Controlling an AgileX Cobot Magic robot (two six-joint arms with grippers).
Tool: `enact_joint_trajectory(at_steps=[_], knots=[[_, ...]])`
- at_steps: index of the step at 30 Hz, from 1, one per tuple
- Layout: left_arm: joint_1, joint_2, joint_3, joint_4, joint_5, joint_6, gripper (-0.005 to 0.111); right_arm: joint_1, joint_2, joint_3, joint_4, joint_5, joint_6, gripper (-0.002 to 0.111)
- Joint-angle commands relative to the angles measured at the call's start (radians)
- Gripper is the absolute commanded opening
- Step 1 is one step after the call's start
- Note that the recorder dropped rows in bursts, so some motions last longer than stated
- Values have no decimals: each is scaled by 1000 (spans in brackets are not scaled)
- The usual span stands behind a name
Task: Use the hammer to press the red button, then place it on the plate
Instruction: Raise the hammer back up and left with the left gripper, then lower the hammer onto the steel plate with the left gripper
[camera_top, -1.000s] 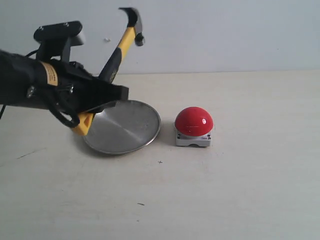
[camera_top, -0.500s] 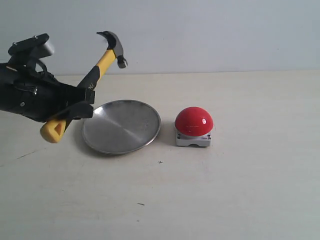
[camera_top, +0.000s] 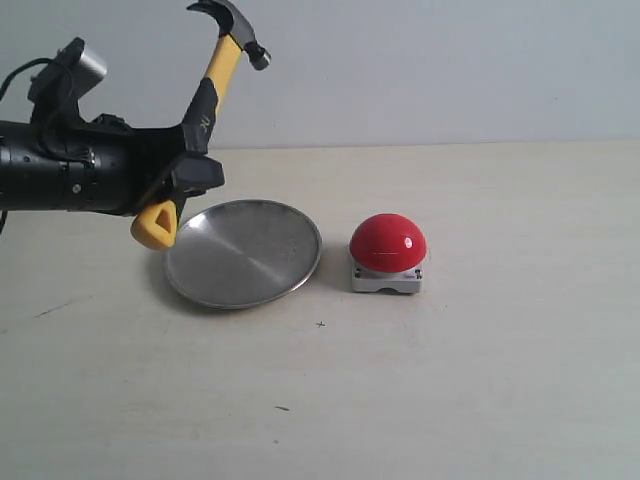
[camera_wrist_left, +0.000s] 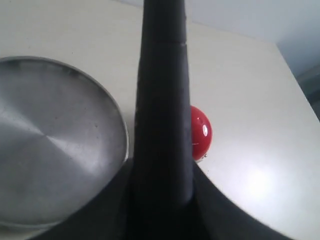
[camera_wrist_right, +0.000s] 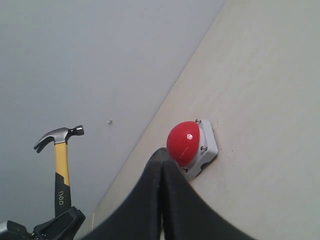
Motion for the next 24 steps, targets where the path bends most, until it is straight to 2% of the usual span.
enact_joint_trajectory(at_steps=[1, 17, 24], knots=[[0, 24, -5, -37, 47, 27, 0, -1, 2, 3, -11, -4, -6, 0], [16, 233, -8, -37, 27, 1, 0, -1, 2, 3, -11, -4, -6, 0], [23, 286, -65, -37, -1, -11, 0, -1, 2, 3, -11, -4, -6, 0]])
